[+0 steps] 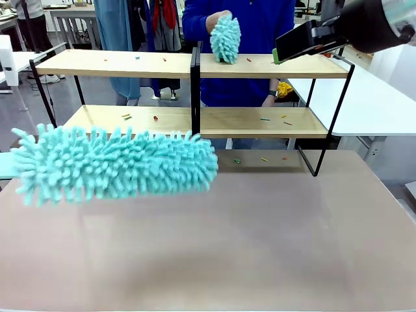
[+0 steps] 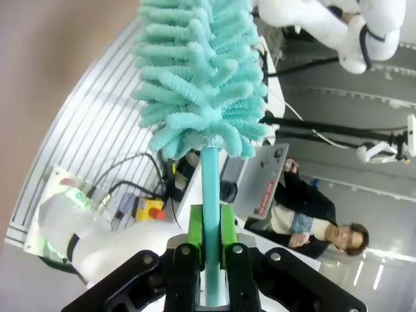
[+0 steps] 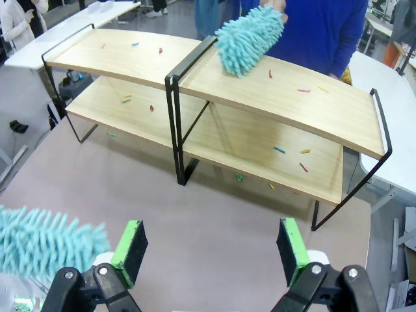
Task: Clean the shelves.
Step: Clean a randomly selected level of the Shelf with the Duster.
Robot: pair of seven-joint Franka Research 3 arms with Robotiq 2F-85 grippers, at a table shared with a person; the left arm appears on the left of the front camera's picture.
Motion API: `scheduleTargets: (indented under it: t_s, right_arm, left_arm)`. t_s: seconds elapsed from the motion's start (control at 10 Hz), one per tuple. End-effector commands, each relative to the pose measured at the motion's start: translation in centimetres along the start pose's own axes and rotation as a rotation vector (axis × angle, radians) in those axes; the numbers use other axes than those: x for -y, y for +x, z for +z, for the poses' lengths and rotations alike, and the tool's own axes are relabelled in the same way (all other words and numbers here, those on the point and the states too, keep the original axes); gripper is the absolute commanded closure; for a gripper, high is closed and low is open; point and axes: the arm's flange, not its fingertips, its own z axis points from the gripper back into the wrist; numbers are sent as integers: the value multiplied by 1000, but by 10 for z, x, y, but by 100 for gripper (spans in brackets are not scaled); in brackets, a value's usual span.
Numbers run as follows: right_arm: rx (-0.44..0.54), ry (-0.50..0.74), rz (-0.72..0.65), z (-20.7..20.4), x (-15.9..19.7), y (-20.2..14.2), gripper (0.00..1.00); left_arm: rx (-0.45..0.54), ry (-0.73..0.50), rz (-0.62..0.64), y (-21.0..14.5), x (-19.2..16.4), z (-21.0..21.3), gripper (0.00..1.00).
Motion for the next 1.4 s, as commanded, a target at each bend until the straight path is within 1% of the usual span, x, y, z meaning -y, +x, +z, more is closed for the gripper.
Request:
scheduleTargets:
  t_s: [0.0, 0.1, 0.2, 0.3, 0.4, 0.5, 0.6, 0.7, 0.8, 1.0, 1.1, 1.3]
  right_arm:
    - [-2, 6, -4, 0, 2, 1, 0]
    - [-2, 6, -4, 0, 2, 1, 0]
    - [-2, 6, -4, 0, 2, 1, 0]
    - [-2, 6, -4, 0, 2, 1, 0]
    - [-2, 6, -4, 0, 2, 1, 0]
    - [-2, 6, -4, 0, 2, 1, 0]
    - [-2, 6, -4, 0, 2, 1, 0]
    - [-2, 6, -4, 0, 2, 1, 0]
    - [-2, 6, -4, 0, 2, 1, 0]
    - [-2, 6, -4, 0, 2, 1, 0]
    - [-2, 6, -4, 0, 2, 1, 0]
    - [-2, 6, -4, 0, 2, 1, 0]
  left_arm:
    - [157, 75, 38, 19, -1, -20, 88]
    - [178, 96, 52, 35, -3, -31, 88]
    - [258, 135, 78, 54, -8, -36, 88]
    - [285, 134, 114, 71, -14, -40, 88]
    - [252, 115, 126, 80, -18, -42, 88]
    - [269, 111, 134, 84, -20, -40, 88]
    - [278, 103, 128, 80, -18, -35, 88]
    - [254, 114, 130, 66, -15, -29, 88]
    - [259, 127, 137, 51, -14, -23, 88]
    - [230, 136, 156, 3, -9, -7, 88]
    - [232, 146, 159, -11, -6, -7, 88]
    - [218, 140, 156, -24, -7, -13, 88]
